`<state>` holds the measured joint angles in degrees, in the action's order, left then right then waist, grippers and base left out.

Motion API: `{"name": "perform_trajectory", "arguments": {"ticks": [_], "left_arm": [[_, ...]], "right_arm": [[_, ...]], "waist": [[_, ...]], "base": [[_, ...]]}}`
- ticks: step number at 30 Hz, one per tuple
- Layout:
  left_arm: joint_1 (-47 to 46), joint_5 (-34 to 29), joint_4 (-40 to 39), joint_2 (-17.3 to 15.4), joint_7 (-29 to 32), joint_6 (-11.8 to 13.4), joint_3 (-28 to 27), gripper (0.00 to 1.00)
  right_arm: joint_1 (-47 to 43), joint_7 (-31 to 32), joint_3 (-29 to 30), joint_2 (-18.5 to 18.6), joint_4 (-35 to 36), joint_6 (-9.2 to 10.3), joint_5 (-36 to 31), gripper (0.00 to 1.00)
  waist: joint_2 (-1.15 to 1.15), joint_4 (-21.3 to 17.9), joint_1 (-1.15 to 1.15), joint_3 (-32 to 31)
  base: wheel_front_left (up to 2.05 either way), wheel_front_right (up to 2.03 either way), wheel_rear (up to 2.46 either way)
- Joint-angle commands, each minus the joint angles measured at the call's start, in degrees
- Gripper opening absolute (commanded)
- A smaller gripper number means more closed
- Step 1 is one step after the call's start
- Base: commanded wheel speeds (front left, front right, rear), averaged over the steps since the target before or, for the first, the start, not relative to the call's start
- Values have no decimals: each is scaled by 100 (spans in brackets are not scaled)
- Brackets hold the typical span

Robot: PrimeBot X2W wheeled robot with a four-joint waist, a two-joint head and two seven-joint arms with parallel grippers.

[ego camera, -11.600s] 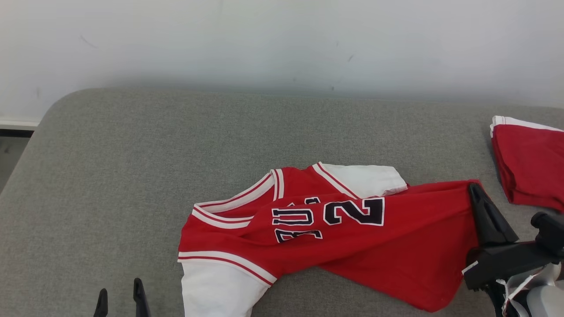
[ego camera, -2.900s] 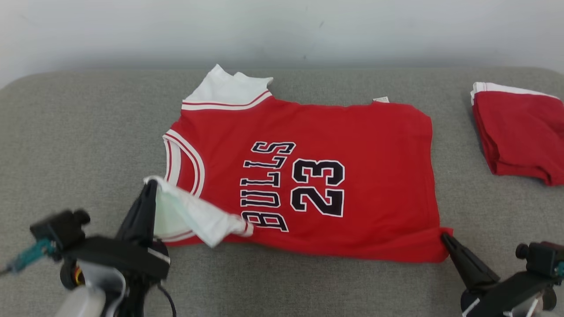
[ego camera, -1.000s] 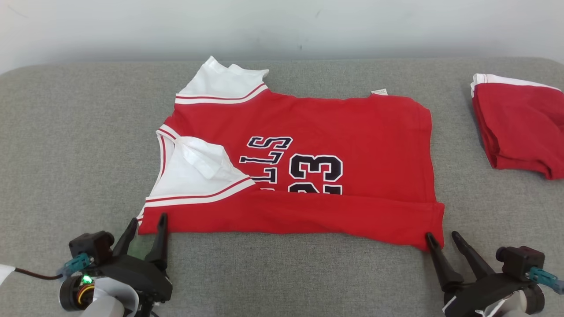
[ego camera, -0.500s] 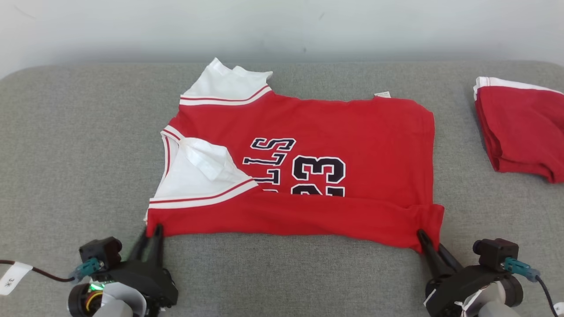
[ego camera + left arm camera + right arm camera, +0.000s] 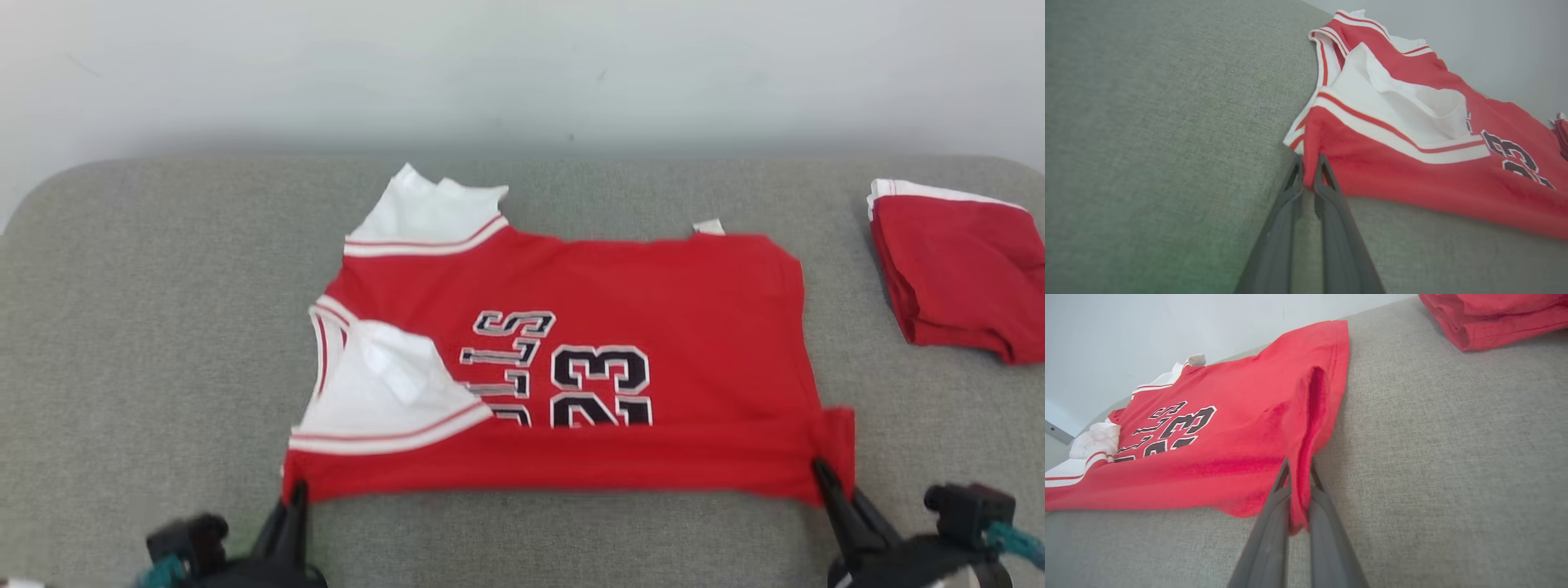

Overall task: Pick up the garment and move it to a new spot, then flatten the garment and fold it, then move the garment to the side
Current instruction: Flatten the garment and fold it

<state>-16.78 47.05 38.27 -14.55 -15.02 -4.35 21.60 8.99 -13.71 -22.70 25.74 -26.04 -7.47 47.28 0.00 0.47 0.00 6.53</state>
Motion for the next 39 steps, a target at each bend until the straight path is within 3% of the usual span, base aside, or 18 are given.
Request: {"name": "perform_trajectory", "arguments": {"ticks": [1, 10, 19, 20, 21, 22, 23, 29, 33, 36, 39], "left_arm": [[301, -4, -209, -10, -14, 88, -20, 0], [1318, 81, -1660, -123, 232, 646, -11, 0], [1714, 180, -2280, -188, 381, 946, -73, 0], [1722, 183, -2268, -191, 392, 950, -74, 0], [1721, 139, -2236, -217, 402, 965, -47, 25], [1713, 97, -2216, -229, 358, 964, -49, 85], [1714, 85, -2180, -217, 320, 956, -63, 100], [1794, -105, -2154, -225, 80, 848, -142, 100], [1734, -856, -2253, -362, -10, 949, -235, 100], [1713, -1499, -2606, -106, -19, 1043, -585, 100], [1913, -2116, -2819, 157, -12, 962, -969, 100]], "right_arm": [[-228, 56, 78, 81, 100, -1, 13, 0], [-1152, 538, 654, 102, 796, -1, -135, 0], [-1371, 914, 1118, -195, 1173, -1, -559, 0], [-1349, 929, 1165, -237, 1161, -1, -667, 42], [-1337, 953, 1197, -295, 1146, -1, -751, 100], [-1316, 960, 1223, -348, 1140, -1, -831, 100], [-1290, 951, 1258, -392, 1147, -1, -898, 100], [-1244, 689, 1435, -540, 1293, -1, -1178, 100], [-1159, 403, 1438, -672, 1364, -1, -1388, 100], [-1128, 160, 1433, -781, 1409, -1, -1475, 100], [-1126, -23, 1408, -909, 1321, -1, -1685, 100]], "waist": [[0, 50, 0, -61], [0, 112, 0, -5], [0, 81, 0, 76], [0, 83, 0, 63], [0, 84, 0, 50], [0, 84, 0, 35], [0, 86, 0, 15], [0, 74, 0, -95], [0, 93, 0, -207], [0, 129, 0, -272], [0, 133, 0, -352]], "base": [[0, 0, 0], [0, 0, 0], [0, 0, 0], [0, 0, 0], [0, 0, 0], [0, 0, 0], [0, 0, 0], [0, 0, 0], [0, 0, 0], [0, 0, 0], [0, 0, 0]]}}
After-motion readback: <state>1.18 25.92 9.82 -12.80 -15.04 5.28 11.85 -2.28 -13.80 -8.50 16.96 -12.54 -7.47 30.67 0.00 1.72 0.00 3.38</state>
